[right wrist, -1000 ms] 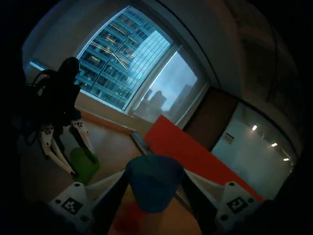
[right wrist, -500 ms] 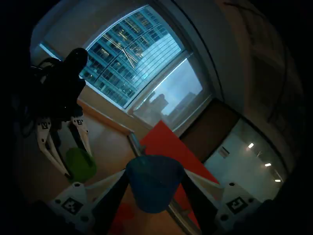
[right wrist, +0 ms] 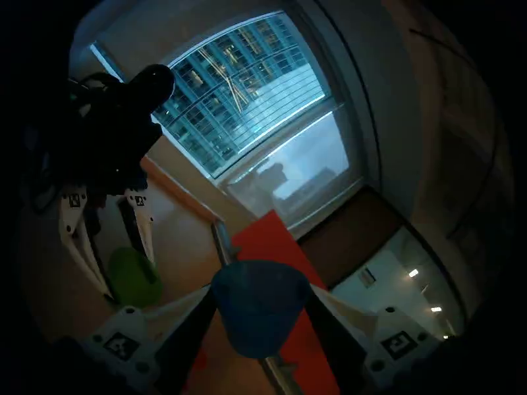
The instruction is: Pour water
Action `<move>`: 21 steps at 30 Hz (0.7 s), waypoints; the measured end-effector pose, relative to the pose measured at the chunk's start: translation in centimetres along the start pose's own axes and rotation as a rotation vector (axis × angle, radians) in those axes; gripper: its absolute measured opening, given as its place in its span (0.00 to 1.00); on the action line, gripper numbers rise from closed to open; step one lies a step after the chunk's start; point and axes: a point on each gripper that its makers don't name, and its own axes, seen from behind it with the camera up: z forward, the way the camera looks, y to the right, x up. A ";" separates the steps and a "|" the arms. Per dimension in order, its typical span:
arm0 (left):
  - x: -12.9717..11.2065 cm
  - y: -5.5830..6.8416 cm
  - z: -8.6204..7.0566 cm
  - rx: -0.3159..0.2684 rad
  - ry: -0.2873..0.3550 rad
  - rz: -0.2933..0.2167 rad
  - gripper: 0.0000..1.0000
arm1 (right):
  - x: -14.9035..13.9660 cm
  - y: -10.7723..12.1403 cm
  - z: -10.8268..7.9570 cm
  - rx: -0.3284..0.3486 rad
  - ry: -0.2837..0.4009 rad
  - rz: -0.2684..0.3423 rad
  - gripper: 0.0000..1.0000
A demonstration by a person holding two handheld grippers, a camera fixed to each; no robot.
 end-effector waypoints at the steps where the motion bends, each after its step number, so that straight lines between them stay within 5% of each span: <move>1: 0.0 0.0 0.0 -0.001 0.000 0.001 0.87 | 0.1 0.0 0.1 0.000 0.000 -0.014 0.91; 21: 0.1 0.3 0.5 -0.012 -0.006 0.008 0.87 | 1.0 0.4 1.2 -0.006 0.002 -0.212 0.91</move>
